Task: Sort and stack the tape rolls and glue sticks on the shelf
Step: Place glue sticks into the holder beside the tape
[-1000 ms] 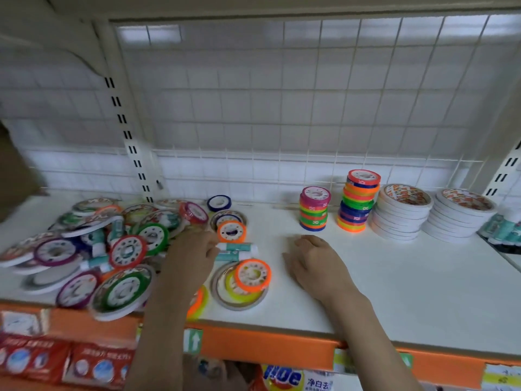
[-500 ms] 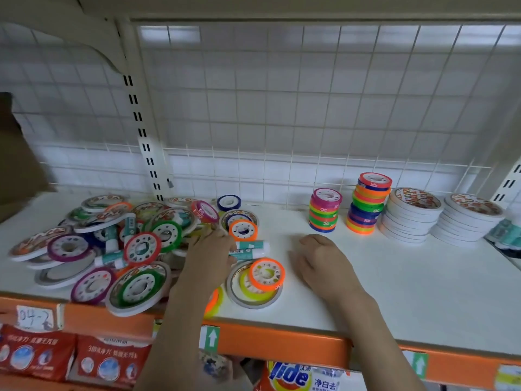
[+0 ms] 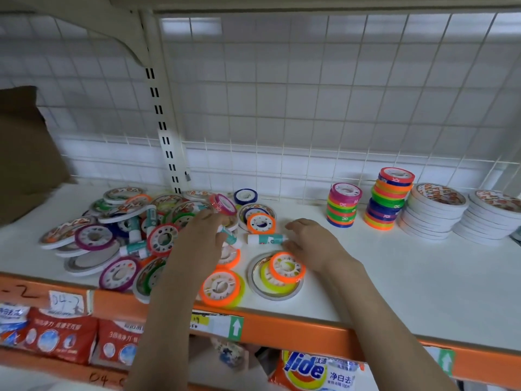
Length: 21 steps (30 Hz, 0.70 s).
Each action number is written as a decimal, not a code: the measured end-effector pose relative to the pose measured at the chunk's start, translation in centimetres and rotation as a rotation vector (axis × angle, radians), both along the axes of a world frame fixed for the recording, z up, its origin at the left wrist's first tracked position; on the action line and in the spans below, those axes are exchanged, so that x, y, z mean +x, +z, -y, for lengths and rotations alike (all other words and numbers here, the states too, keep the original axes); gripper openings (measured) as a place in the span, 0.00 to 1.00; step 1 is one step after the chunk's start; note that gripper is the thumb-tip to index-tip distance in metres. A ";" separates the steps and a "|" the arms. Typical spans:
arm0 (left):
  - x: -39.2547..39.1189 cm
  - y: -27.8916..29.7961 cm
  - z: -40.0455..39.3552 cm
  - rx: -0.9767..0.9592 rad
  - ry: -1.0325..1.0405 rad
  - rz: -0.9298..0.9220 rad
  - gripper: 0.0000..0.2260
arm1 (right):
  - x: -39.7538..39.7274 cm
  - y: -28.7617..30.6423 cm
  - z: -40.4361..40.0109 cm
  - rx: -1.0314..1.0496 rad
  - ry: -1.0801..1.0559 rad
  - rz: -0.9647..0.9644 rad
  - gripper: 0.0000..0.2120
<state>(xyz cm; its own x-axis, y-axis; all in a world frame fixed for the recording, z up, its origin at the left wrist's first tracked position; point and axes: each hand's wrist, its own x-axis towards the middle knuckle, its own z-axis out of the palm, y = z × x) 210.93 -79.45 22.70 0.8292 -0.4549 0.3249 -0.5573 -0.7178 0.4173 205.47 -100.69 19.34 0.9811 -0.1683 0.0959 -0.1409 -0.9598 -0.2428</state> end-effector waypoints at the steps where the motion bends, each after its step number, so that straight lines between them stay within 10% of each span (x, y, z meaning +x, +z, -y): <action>1: -0.1 0.1 -0.3 -0.007 0.009 -0.001 0.13 | 0.5 0.0 0.0 -0.001 0.001 -0.021 0.23; 21: -2.3 0.4 6.4 -0.183 -0.248 0.202 0.11 | -8.4 0.8 4.1 0.007 -0.147 0.308 0.15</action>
